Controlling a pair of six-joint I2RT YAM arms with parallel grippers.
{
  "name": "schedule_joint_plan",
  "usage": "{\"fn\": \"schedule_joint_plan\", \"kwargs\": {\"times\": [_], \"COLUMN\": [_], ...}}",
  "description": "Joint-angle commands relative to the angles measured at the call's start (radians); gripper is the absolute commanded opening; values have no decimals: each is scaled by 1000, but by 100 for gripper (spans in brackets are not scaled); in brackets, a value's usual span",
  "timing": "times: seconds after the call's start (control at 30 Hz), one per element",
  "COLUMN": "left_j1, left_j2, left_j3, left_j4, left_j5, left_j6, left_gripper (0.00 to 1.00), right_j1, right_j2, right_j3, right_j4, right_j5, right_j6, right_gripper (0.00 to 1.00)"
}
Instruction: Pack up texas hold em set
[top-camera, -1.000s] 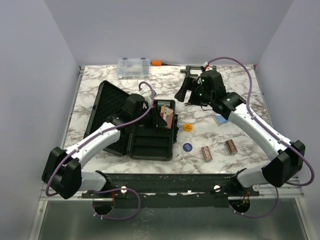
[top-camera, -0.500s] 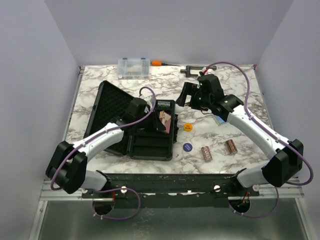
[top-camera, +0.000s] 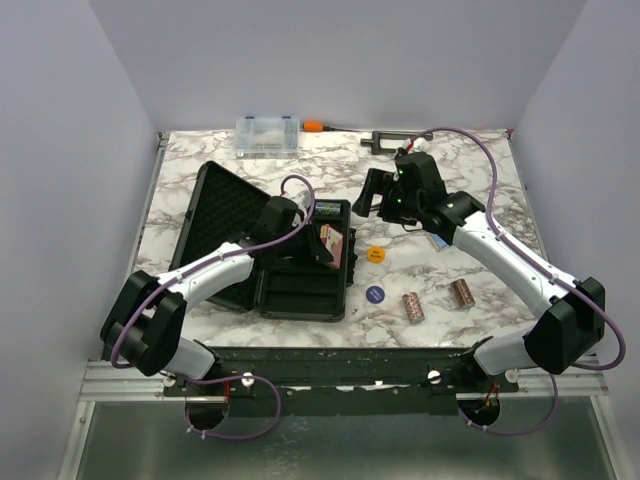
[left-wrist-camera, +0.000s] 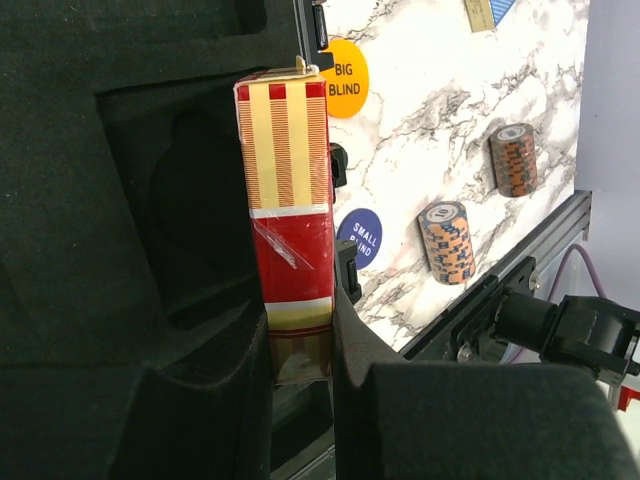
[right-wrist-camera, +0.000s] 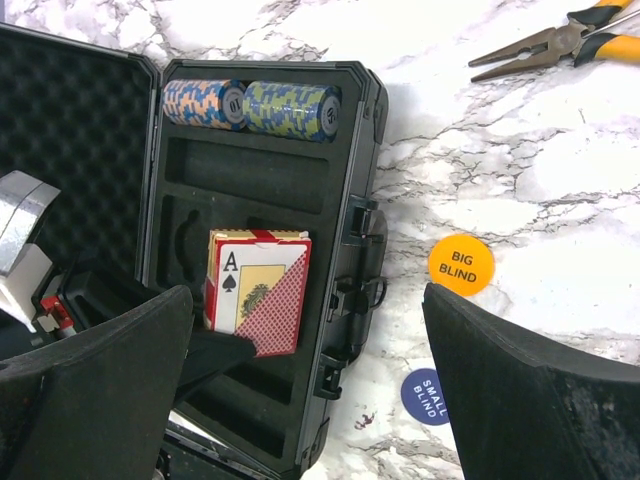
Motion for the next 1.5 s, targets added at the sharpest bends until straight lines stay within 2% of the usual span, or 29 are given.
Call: {"fn": "schedule_joint_plan", "kwargs": {"times": [0.0,0.23,0.5,0.67,0.73,0.9,1.07,1.13,1.2,1.47], "left_j1": [-7,-7,-15,-15,-15,-15,-15,-15,-15,-15], "left_j2": [29,65,65,4,-22,-80,-88,-68,-43,66], "left_j3": [-9,7,-1,-20,-18,32,95,120,137,193], "left_j4": [37,32,32,-8,-43,-176,-261,-268,-269,-267], "left_j5": [-21,-93,-42,-60,-87,-186,-302,-307,-321,-323], "left_j6": [-11,0,2,5,18,77,142,166,177,193], "left_gripper": [22,23,30,61,71,82,79,61,49,37], "right_j1": [4,4,3,4,4,4,3,4,4,3], "right_j2": [7,8,8,14,16,16,20,24,24,15], "right_j3": [-13,-17,-31,-33,-33,-31,-28,-26,-26,-46], "right_j4": [13,22,26,32,32,30,33,32,32,16], "right_j5": [11,-3,-1,-12,-15,-20,-26,-33,-39,3], "right_j6": [-4,-2,-6,-6,-6,-9,-10,-11,-11,-25], "right_gripper": [100,100,100,100,100,100,100,100,100,100]}}
